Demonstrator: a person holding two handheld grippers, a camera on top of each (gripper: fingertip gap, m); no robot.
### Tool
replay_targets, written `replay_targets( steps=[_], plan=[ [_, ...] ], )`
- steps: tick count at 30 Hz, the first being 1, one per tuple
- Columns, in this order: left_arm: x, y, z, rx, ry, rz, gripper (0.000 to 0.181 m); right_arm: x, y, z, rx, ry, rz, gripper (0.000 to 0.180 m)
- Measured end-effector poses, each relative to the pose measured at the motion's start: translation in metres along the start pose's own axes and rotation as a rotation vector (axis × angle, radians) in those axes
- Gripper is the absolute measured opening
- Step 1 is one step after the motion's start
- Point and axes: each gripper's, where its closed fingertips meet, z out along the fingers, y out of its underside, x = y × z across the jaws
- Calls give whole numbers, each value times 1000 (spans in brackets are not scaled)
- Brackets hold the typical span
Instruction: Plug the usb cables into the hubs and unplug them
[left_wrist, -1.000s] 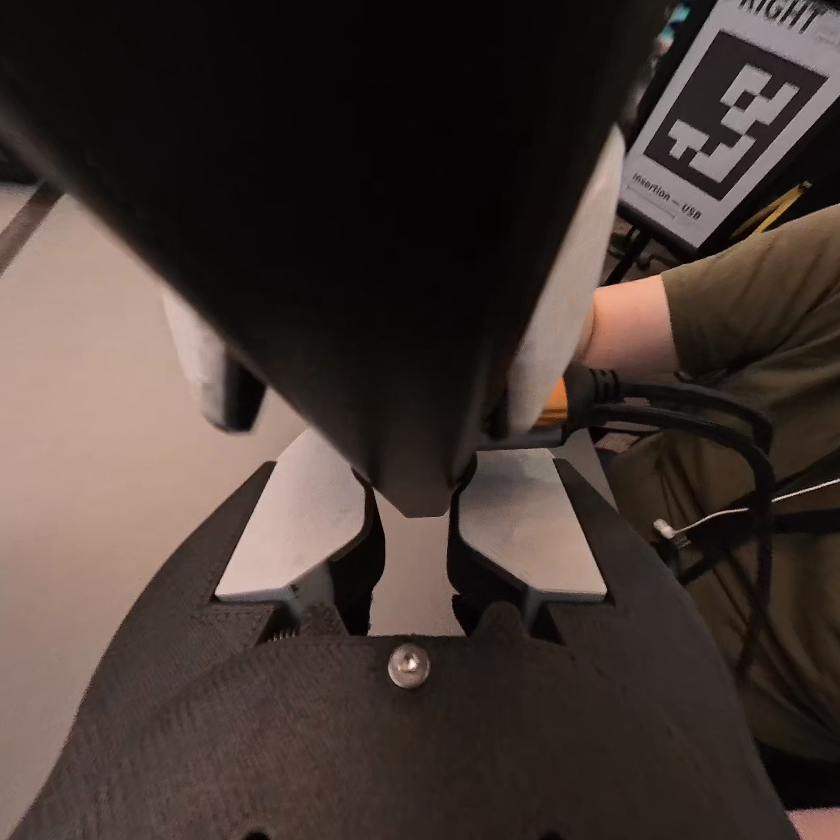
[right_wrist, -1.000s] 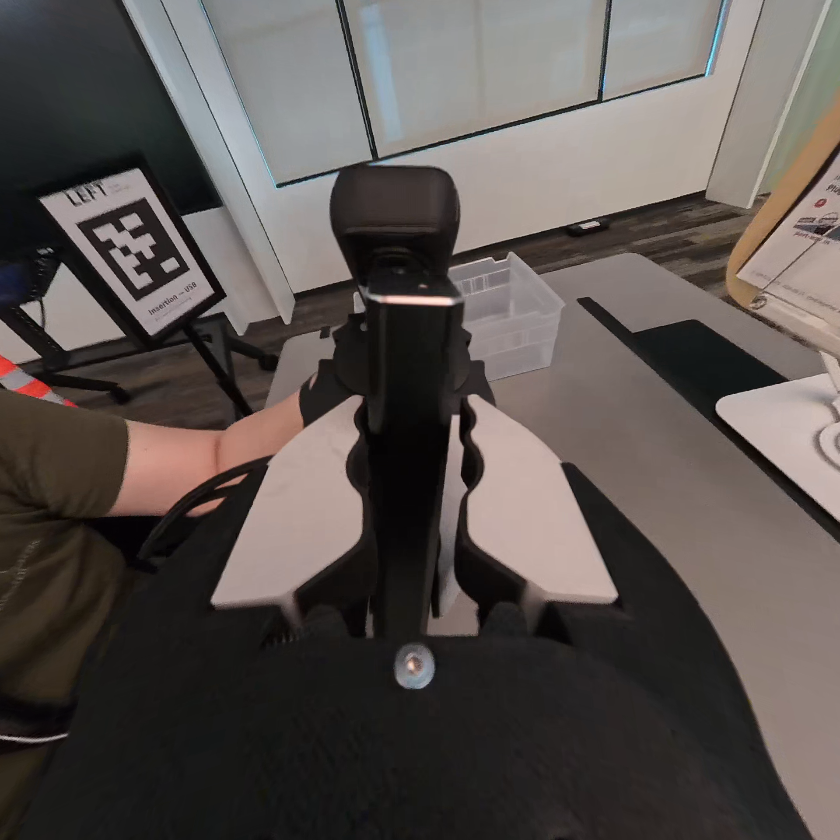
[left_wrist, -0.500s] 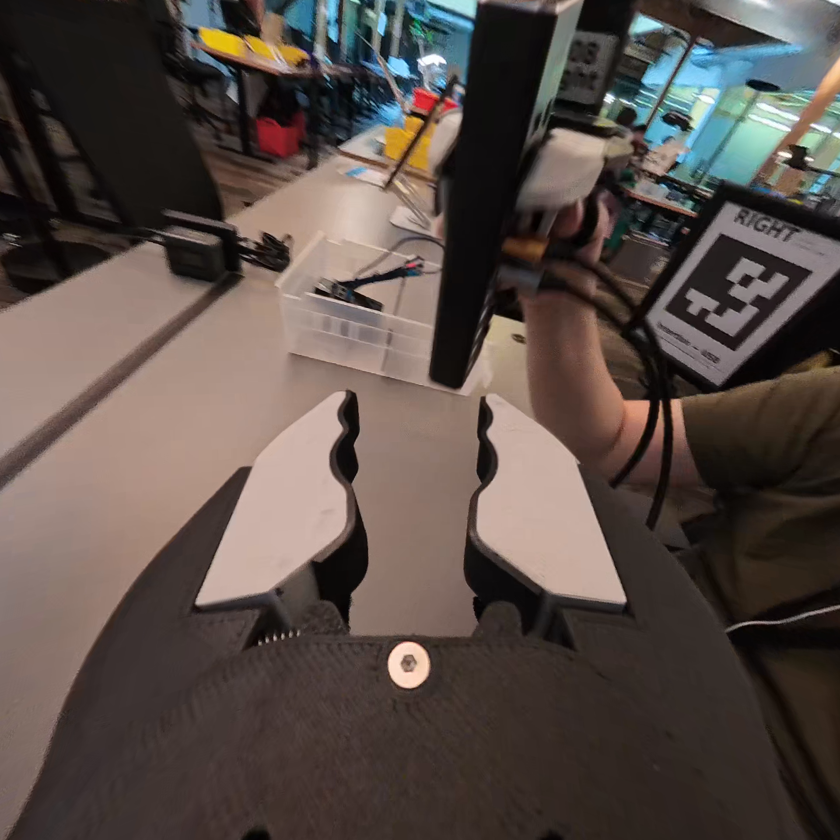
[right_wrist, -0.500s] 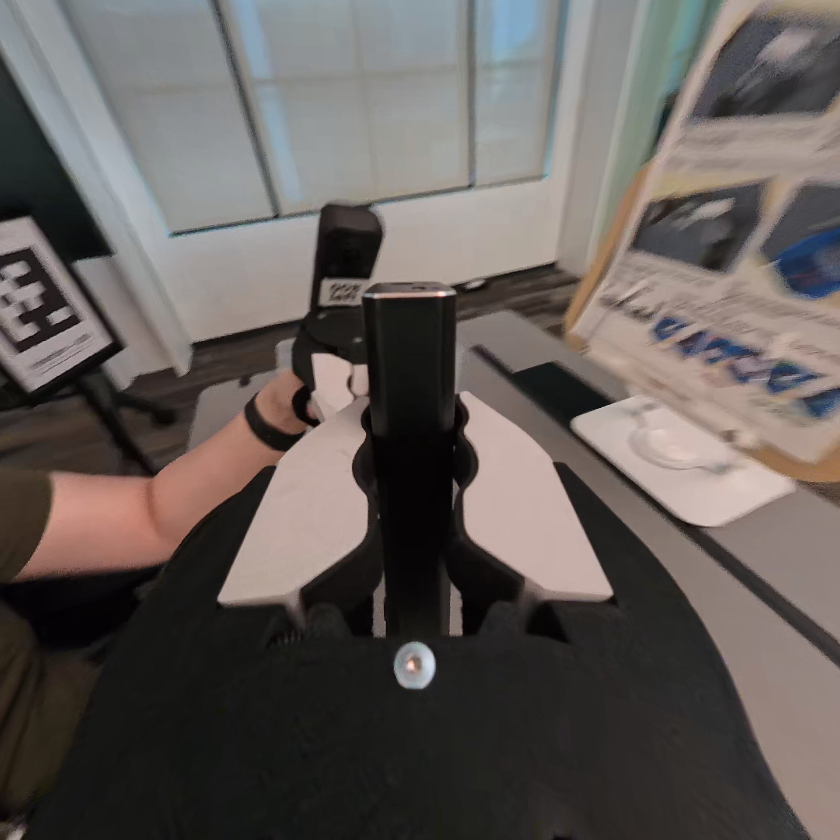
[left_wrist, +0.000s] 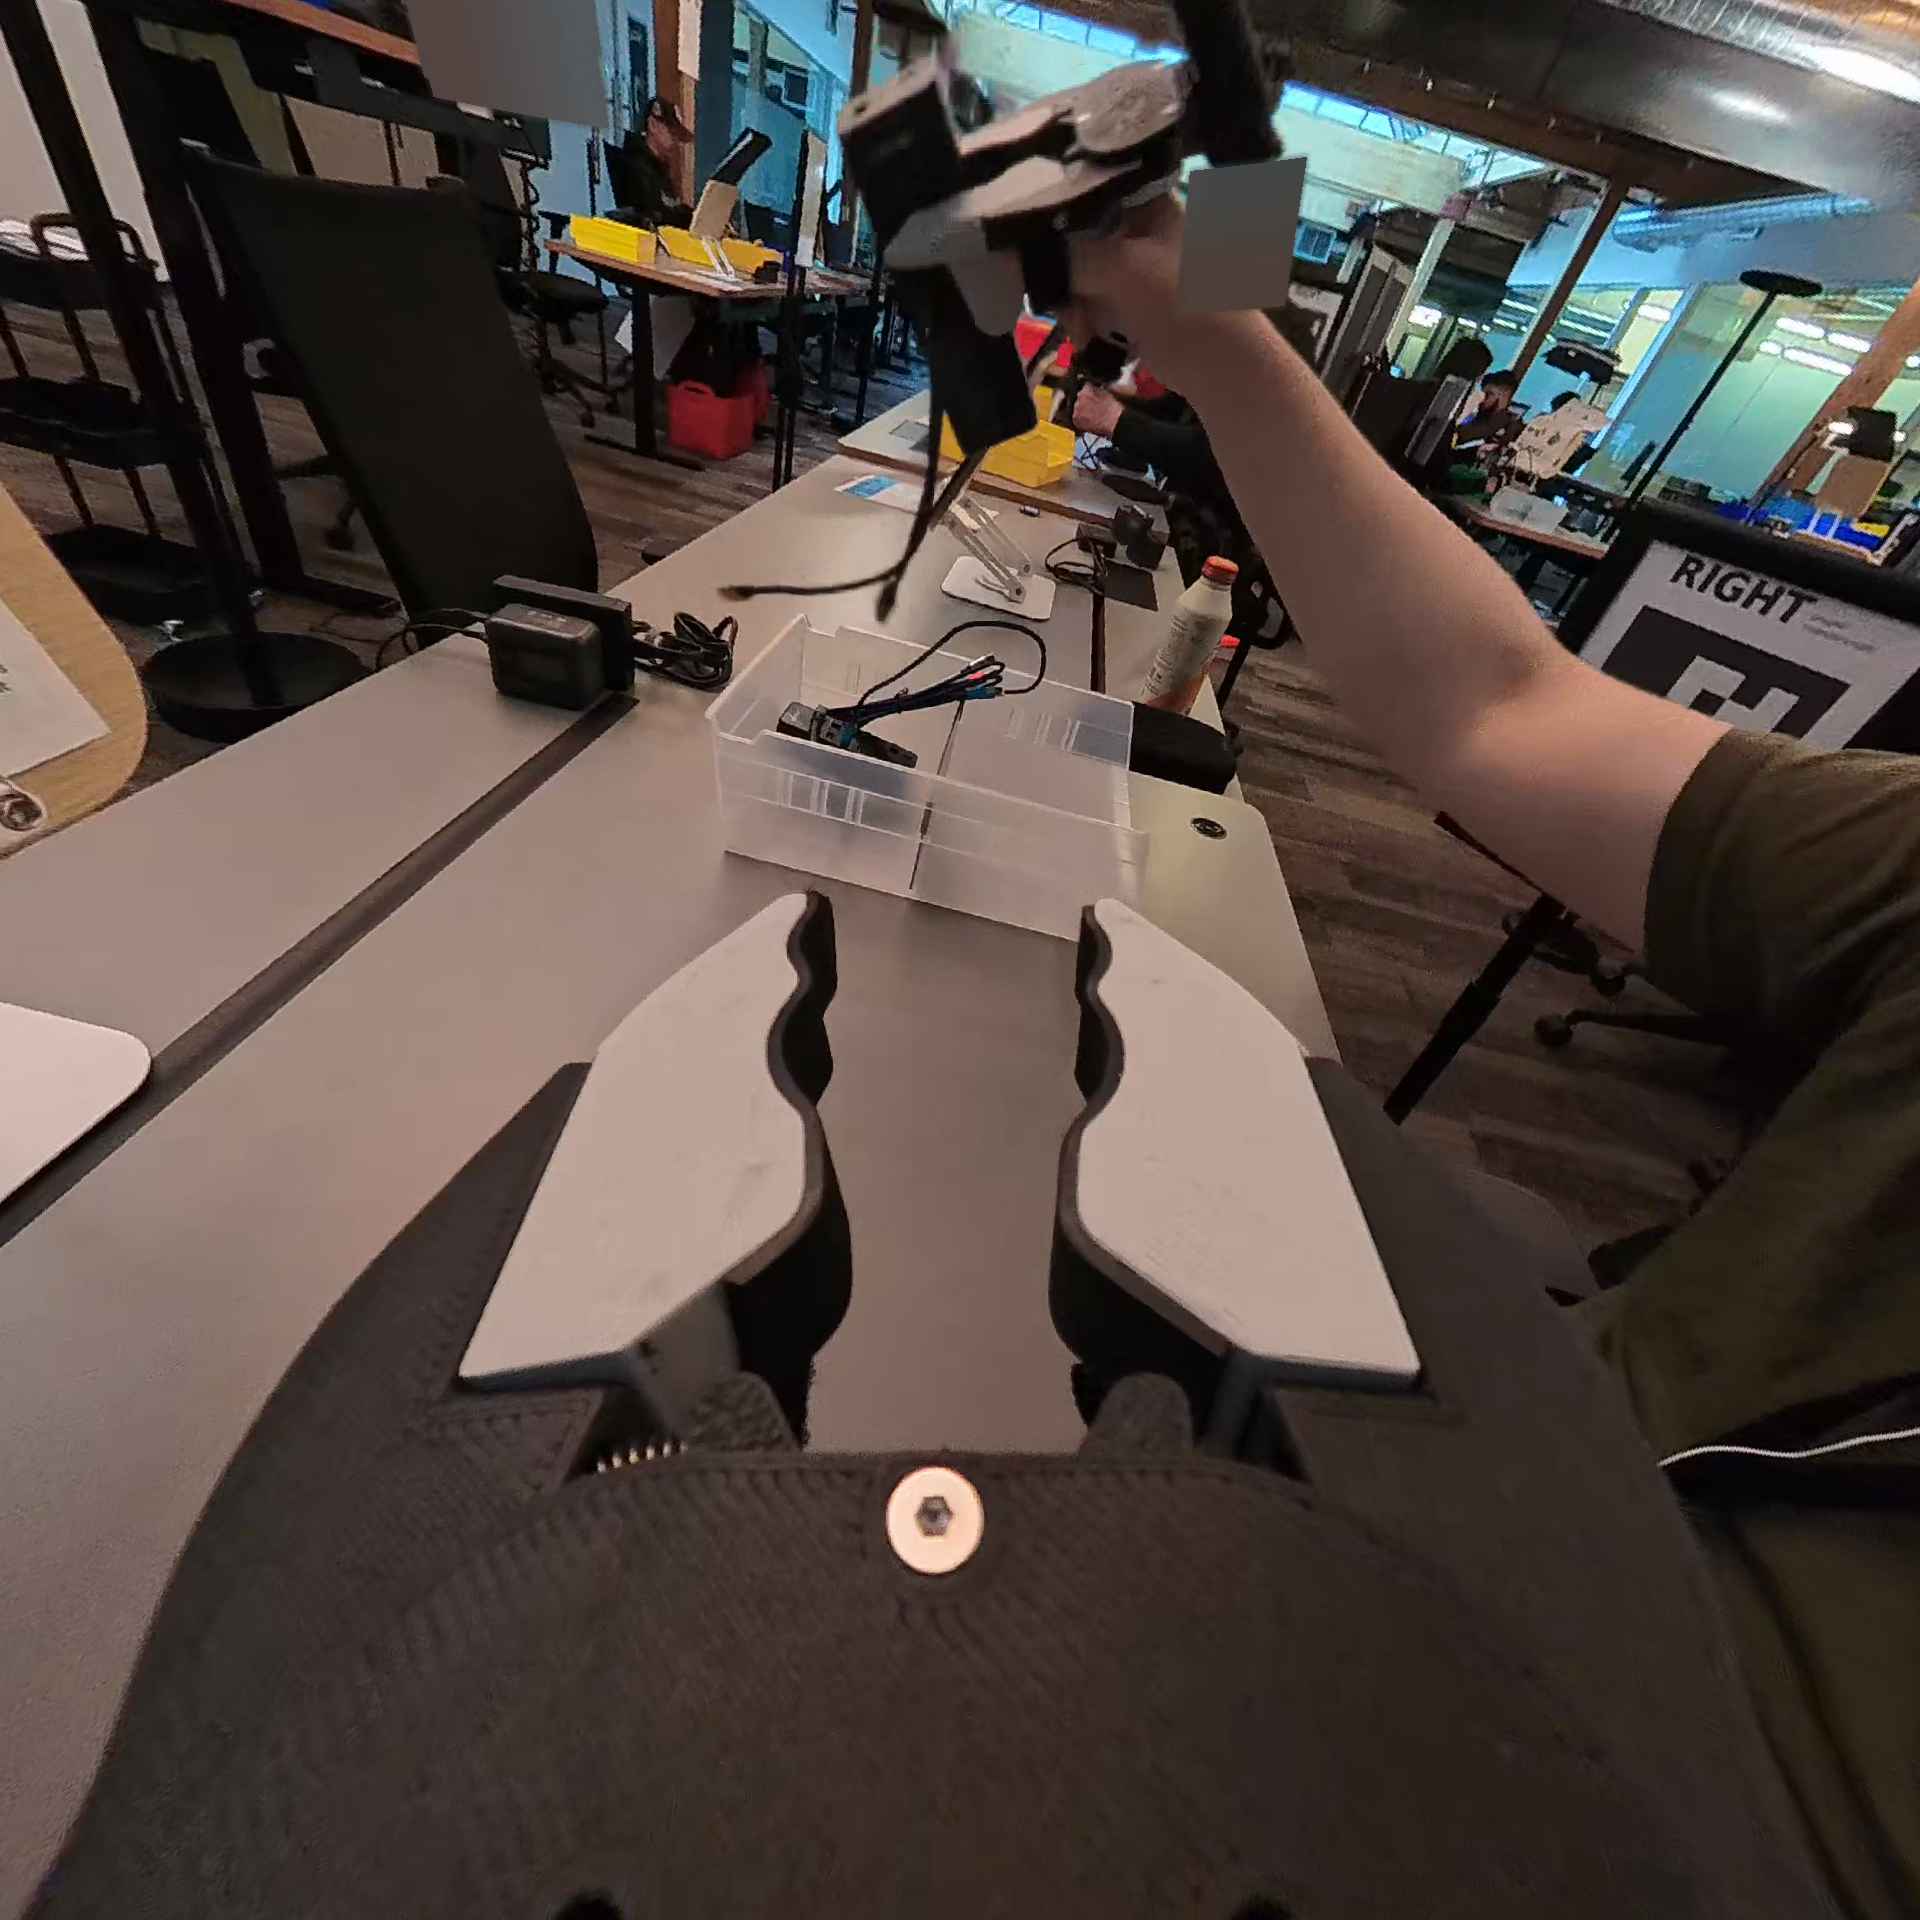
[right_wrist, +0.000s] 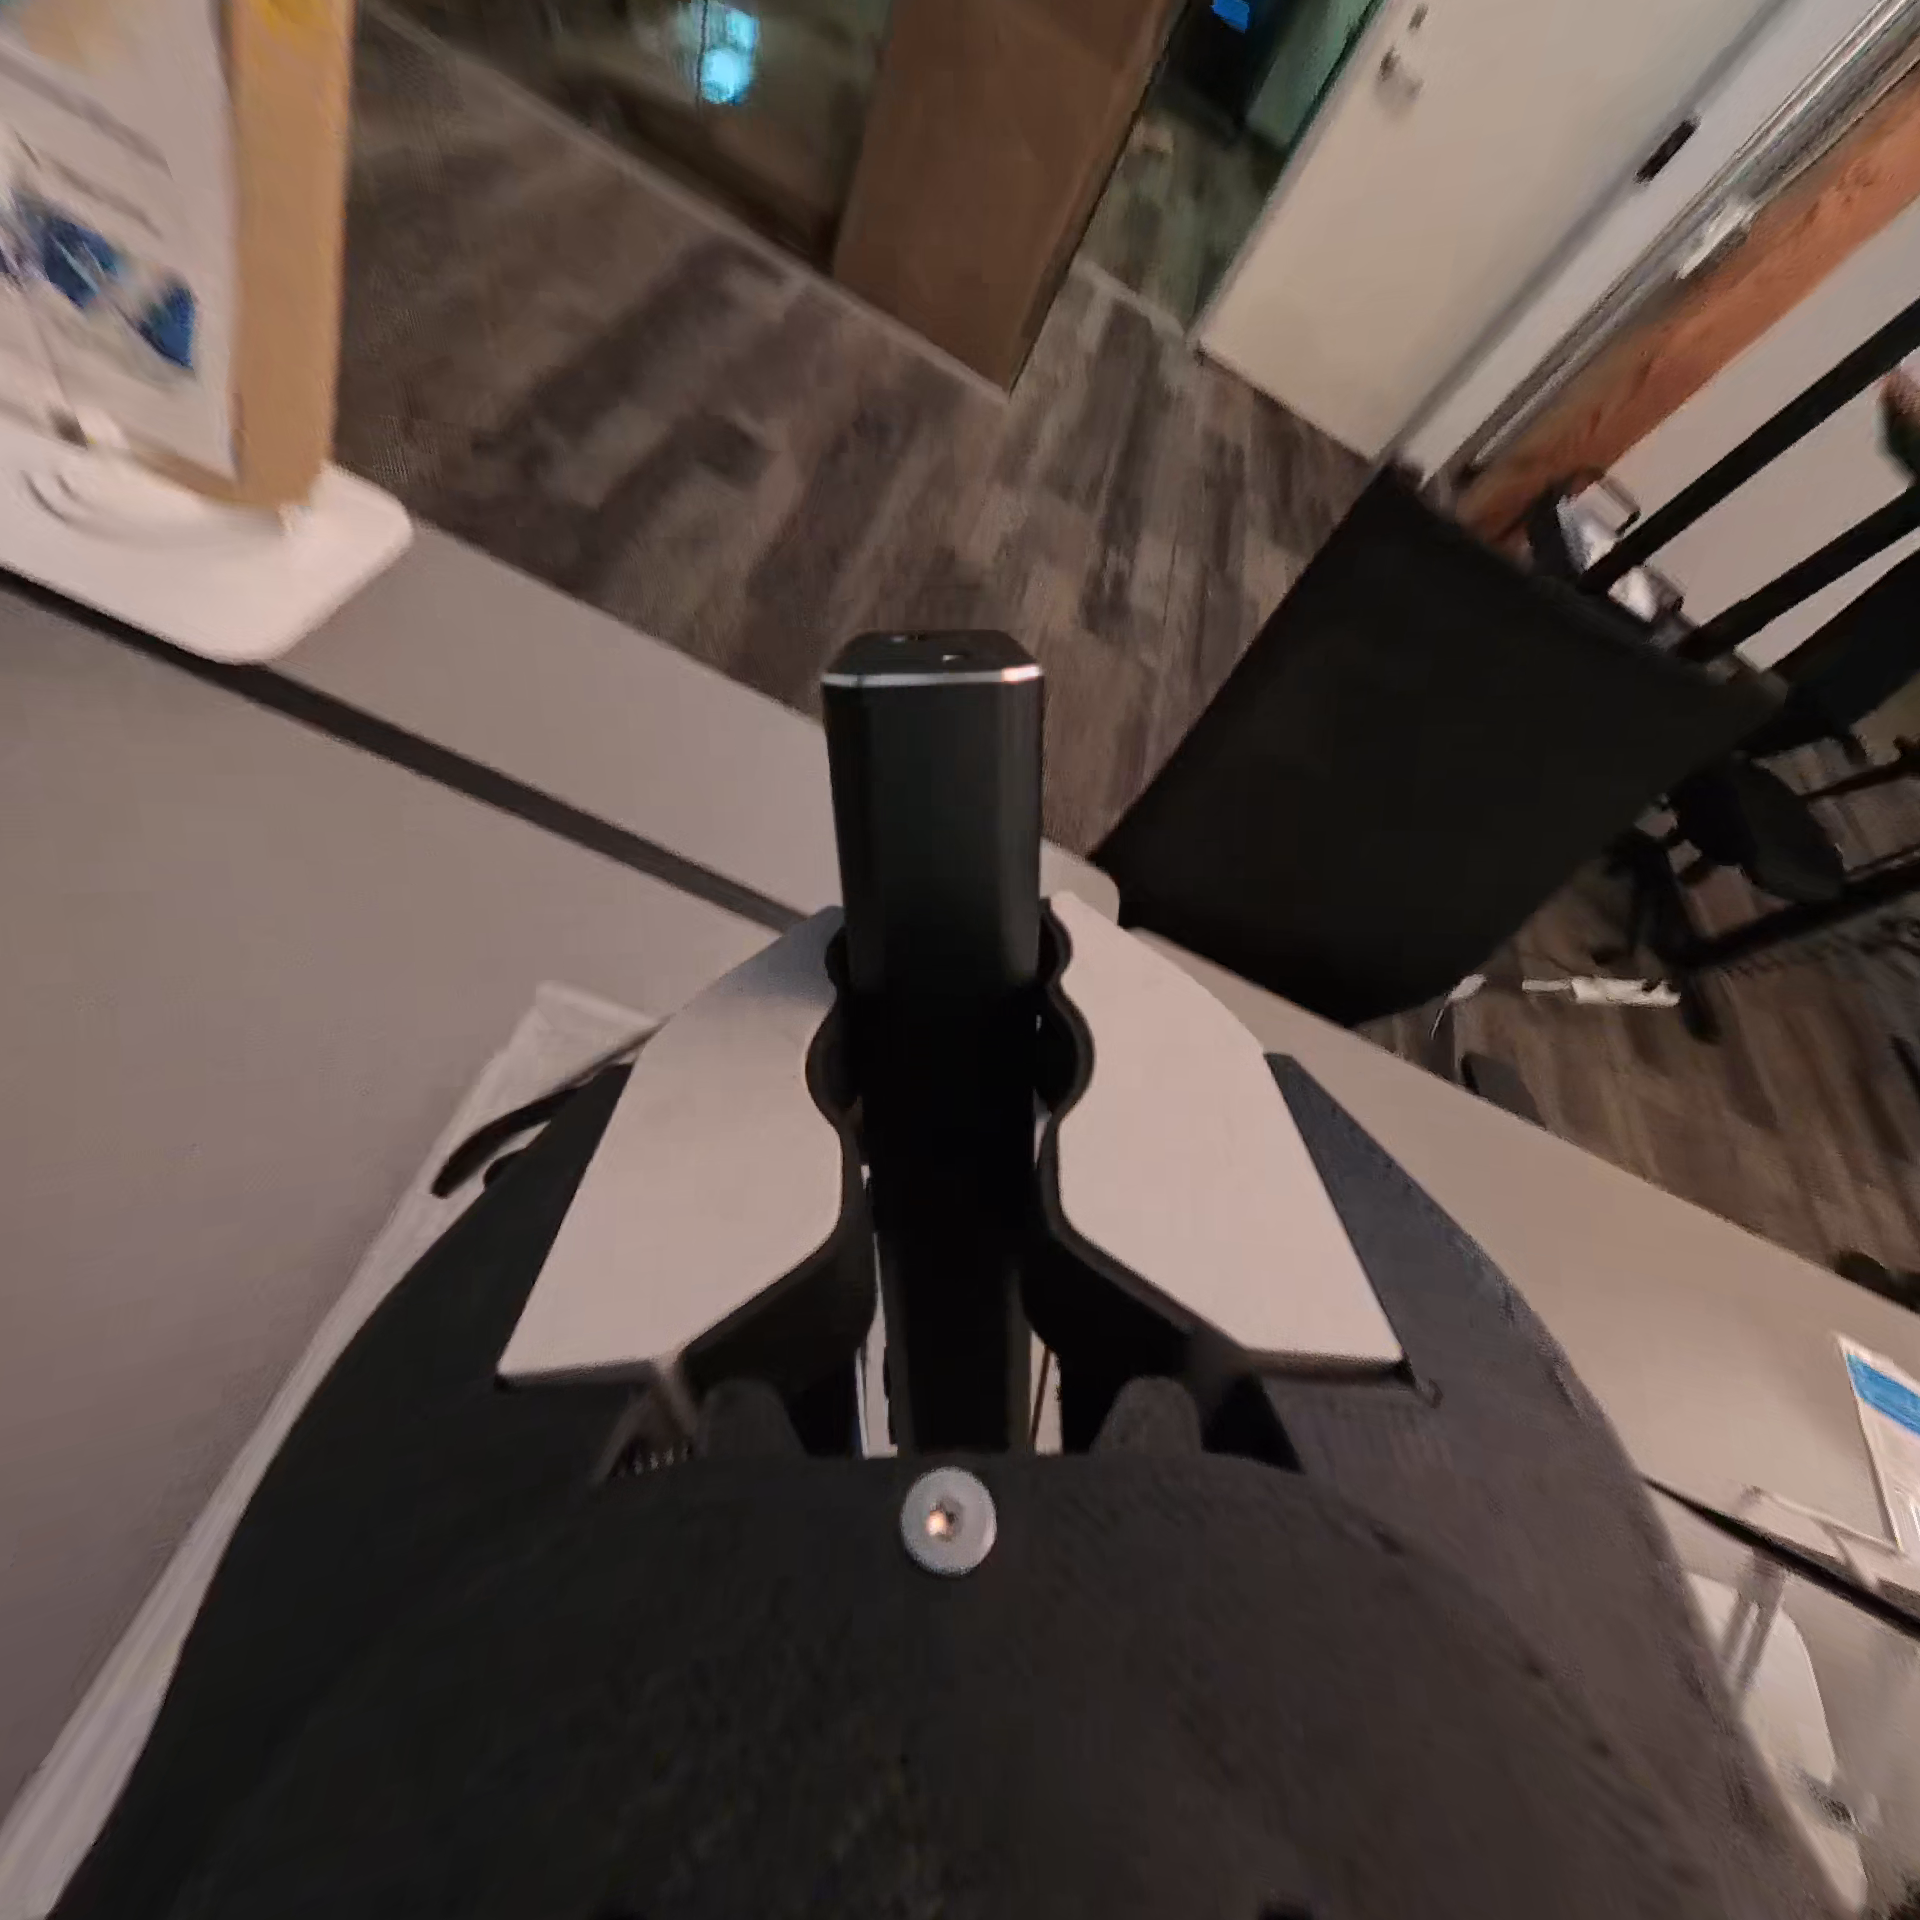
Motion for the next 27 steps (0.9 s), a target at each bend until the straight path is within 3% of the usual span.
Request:
replay_targets(
  steps=[7,12,16,19,27],
  plan=[
    [-3,6,8,-29,-2,-9,43,-20,82,58,-251,-84,-99,31],
    [-4,11,12,-49,-1,-12,43,-62,128,97,-353,-204,-375,31],
    [-7,16,16,-72,1,-19,42,-105,161,112,-420,-420,-442,31],
    [-9,20,19,-88,5,-29,42,-127,180,118,-447,-535,-553,31],
    [-14,30,26,-129,11,-53,42,-133,196,135,-664,-524,-641,33]
  ],
)
